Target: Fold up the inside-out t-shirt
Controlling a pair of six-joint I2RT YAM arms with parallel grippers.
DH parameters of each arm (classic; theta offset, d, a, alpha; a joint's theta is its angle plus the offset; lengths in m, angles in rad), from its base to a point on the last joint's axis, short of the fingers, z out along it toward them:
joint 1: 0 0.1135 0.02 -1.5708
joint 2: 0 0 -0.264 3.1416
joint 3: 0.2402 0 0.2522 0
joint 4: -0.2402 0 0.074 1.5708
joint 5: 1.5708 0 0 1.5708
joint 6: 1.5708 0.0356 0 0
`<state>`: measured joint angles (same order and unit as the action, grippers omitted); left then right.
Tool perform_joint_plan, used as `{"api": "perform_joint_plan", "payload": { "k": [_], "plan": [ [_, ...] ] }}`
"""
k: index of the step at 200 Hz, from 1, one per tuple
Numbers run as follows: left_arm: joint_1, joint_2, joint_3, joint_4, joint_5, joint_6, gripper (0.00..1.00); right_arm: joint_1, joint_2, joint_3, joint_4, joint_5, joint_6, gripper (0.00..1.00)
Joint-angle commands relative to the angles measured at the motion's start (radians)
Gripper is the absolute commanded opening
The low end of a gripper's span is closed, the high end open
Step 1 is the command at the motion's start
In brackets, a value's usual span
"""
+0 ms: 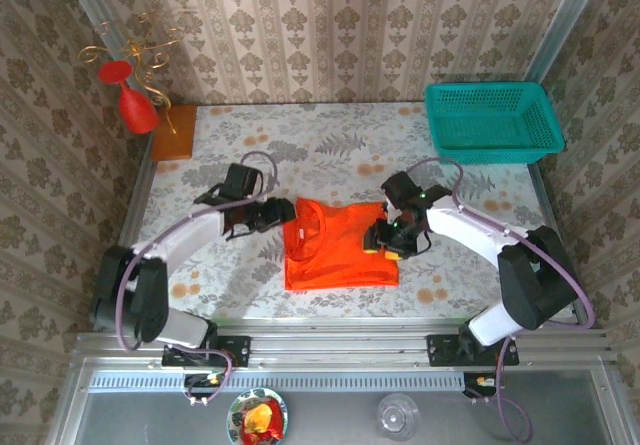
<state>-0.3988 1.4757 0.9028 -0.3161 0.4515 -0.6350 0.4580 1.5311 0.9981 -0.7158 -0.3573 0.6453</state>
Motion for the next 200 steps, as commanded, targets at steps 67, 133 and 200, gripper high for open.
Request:
{"api": "perform_joint_plan", "payload": {
  "k": [67,133,200],
  "plan": [
    [0.055,0.386,0.287,-0.059,0.125,0.126,0.59,-0.118,0.219,0.234,-0.024,-0.002,-0.105,0.57],
    [0.055,0.488,0.349,-0.031,0.264,0.158,0.56,-0.122,0.288,0.256,0.016,-0.028,-0.095,0.57],
    [0.071,0.454,0.317,0.04,0.352,0.146,0.47,-0.159,0.3,0.241,0.088,-0.051,-0.075,0.57]
  ]
}}
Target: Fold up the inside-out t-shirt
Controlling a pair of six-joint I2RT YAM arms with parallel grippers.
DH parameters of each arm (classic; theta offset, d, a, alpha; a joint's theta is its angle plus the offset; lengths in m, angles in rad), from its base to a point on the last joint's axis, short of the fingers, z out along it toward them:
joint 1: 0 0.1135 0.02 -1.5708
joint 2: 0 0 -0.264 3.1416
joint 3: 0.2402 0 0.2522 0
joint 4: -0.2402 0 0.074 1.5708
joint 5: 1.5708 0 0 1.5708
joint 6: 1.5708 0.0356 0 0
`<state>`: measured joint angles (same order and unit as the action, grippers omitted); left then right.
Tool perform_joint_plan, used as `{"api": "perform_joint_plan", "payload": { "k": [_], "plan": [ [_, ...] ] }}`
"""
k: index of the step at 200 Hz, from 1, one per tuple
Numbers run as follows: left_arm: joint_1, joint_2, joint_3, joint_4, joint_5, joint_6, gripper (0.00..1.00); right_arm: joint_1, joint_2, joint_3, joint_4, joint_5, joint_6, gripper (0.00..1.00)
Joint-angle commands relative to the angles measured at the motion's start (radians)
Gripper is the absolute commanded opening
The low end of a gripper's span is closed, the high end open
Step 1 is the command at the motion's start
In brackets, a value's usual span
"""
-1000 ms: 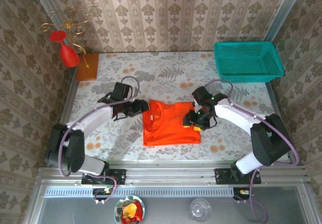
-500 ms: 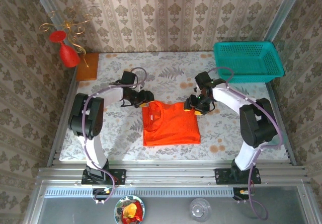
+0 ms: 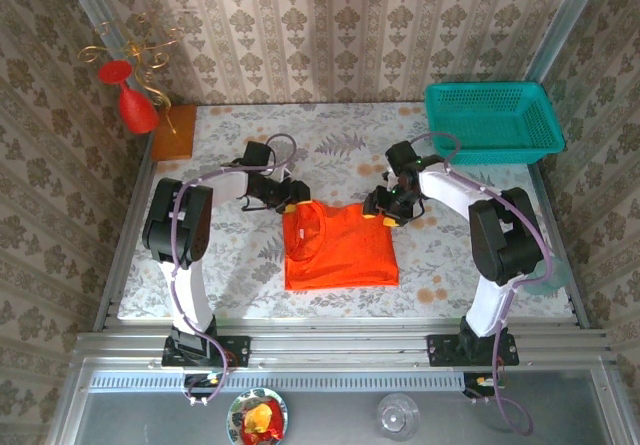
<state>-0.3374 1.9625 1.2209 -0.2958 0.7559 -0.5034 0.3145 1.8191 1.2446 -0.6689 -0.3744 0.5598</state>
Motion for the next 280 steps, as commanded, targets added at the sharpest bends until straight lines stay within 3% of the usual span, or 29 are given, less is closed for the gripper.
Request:
{"api": "perform_joint_plan", "payload": {
  "k": [1,29,79,113,135,156,216,280],
  "plan": [
    [0.009,-0.034,-0.001,0.02,0.046,0.015,0.47,-0.015,0.012,-0.005,0.044,-0.034,0.011,0.57],
    [0.009,-0.058,-0.019,0.023,0.048,0.013,0.39,-0.03,0.03,0.003,0.088,-0.065,0.027,0.57],
    [0.006,-0.047,-0.042,0.032,0.059,0.016,0.38,-0.044,0.1,0.012,0.118,-0.076,0.036,0.57],
    [-0.004,-0.071,-0.048,0.019,0.028,0.018,0.25,-0.057,0.138,-0.003,0.127,-0.052,0.042,0.57],
    [-0.009,-0.129,-0.053,-0.028,-0.058,0.015,0.12,-0.067,0.152,-0.02,0.127,-0.033,0.058,0.57],
    [-0.011,-0.197,-0.065,-0.093,-0.108,0.009,0.08,-0.078,0.157,-0.041,0.159,-0.021,0.071,0.57],
    [-0.011,-0.211,-0.102,-0.221,-0.232,0.021,0.05,-0.083,0.155,-0.065,0.167,-0.028,0.069,0.57],
    [0.018,-0.038,-0.047,-0.195,-0.295,0.052,0.08,-0.081,0.126,-0.068,0.153,-0.033,0.071,0.57]
  ]
}}
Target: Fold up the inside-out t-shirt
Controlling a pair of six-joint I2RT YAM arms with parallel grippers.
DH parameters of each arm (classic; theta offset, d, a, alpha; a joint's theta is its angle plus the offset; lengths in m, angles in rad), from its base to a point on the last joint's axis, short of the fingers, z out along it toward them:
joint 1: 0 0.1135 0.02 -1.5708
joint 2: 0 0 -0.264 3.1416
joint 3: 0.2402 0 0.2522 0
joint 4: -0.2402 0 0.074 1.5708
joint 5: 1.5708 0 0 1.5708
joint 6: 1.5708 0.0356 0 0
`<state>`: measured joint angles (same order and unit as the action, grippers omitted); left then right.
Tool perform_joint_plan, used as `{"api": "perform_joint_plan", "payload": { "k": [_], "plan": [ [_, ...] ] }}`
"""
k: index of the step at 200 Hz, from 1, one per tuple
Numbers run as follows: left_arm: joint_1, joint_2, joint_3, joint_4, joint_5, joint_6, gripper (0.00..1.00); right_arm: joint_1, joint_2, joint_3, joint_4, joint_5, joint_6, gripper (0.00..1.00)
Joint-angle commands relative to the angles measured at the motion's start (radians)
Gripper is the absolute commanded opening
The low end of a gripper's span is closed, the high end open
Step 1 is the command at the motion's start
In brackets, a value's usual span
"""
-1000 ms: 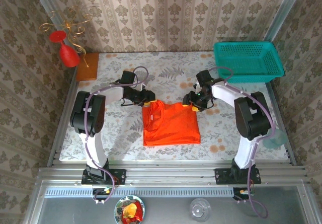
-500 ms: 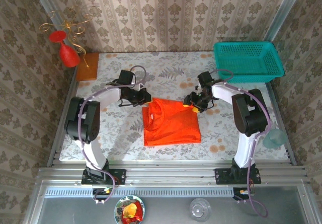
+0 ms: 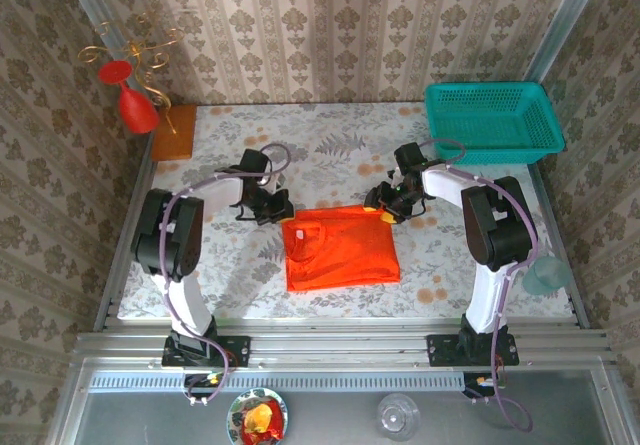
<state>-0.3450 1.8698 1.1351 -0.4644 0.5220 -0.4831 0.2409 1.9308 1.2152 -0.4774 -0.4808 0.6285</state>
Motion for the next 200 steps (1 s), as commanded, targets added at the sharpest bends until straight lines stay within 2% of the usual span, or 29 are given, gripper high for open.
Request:
{"api": "perform_joint_plan", "payload": {
  "k": [1,37,56,75,127,164,200],
  "plan": [
    [0.027,0.057,0.04,-0.027,-0.061,0.031,0.08,-0.007,0.011,-0.039,-0.04,0.074,0.003,0.57],
    [0.024,0.054,0.066,-0.044,-0.055,0.03,0.14,0.01,-0.116,-0.034,-0.11,0.09,-0.005,0.57],
    [0.014,-0.051,0.06,-0.049,-0.076,0.02,0.29,0.023,-0.177,-0.034,-0.147,0.096,-0.01,0.57],
    [0.011,-0.106,0.076,-0.107,-0.062,0.023,0.34,0.042,-0.22,-0.044,-0.174,0.097,-0.01,0.57],
    [-0.029,-0.246,-0.062,-0.137,-0.02,0.015,0.35,0.083,-0.283,-0.125,-0.169,0.099,0.002,0.57],
    [-0.085,-0.283,-0.172,-0.11,0.005,-0.012,0.35,0.088,-0.278,-0.165,-0.155,0.096,0.002,0.57],
    [-0.097,-0.309,-0.255,-0.078,0.005,-0.044,0.36,0.093,-0.239,-0.202,-0.119,0.091,0.006,0.57]
  ]
}}
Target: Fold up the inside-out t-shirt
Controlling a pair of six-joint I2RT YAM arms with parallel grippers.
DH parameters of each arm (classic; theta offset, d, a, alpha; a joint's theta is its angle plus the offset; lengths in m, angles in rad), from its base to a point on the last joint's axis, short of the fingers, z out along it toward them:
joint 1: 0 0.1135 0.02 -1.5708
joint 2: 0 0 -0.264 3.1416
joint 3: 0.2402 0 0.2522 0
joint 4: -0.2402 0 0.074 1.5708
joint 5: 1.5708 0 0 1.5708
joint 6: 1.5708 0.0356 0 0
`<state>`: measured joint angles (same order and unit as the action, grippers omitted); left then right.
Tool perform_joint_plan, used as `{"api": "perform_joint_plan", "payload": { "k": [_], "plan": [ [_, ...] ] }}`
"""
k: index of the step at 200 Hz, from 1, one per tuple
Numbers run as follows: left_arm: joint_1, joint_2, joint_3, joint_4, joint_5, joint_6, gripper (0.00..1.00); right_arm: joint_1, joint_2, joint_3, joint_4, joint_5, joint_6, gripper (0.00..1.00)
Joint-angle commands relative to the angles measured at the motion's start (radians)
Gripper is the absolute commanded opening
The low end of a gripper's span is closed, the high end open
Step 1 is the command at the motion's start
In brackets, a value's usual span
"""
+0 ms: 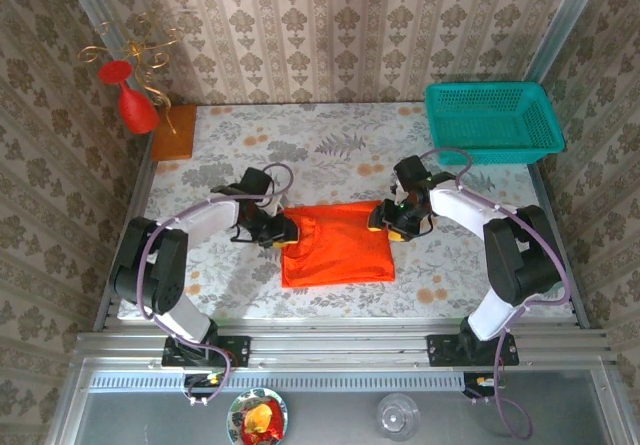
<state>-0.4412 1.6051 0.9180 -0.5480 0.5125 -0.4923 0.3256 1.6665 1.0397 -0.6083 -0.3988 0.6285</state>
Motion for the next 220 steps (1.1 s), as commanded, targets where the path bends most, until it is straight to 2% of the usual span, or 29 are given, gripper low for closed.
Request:
{"api": "perform_joint_plan", "payload": {
  "k": [1,38,48,92,115,161,190,220],
  "plan": [
    [-0.002,-0.044,-0.041,0.007,0.015,-0.036,0.36,0.008,0.025,-0.029,0.013,0.008,0.007,0.57],
    [-0.009,-0.051,-0.091,0.057,0.053,-0.07,0.34,0.01,0.035,-0.067,0.054,0.002,0.025,0.57],
    [-0.044,-0.05,-0.096,0.066,0.056,-0.076,0.32,0.01,0.036,-0.071,0.059,0.001,0.026,0.57],
    [-0.068,-0.078,-0.087,0.045,0.05,-0.081,0.08,0.01,0.051,-0.079,0.067,0.0,0.031,0.57],
    [-0.07,-0.147,-0.089,0.018,0.052,-0.087,0.02,0.009,0.078,-0.08,0.106,0.007,0.033,0.57],
    [-0.068,-0.225,-0.198,0.001,0.014,-0.127,0.0,0.009,0.126,-0.081,0.097,0.049,0.031,0.57],
    [-0.058,-0.193,-0.262,0.028,-0.035,-0.12,0.0,0.008,0.126,-0.09,0.09,0.062,0.027,0.57],
    [-0.029,-0.126,-0.281,0.089,-0.066,-0.116,0.08,0.009,0.115,-0.092,0.1,0.054,0.029,0.57]
  ]
}}
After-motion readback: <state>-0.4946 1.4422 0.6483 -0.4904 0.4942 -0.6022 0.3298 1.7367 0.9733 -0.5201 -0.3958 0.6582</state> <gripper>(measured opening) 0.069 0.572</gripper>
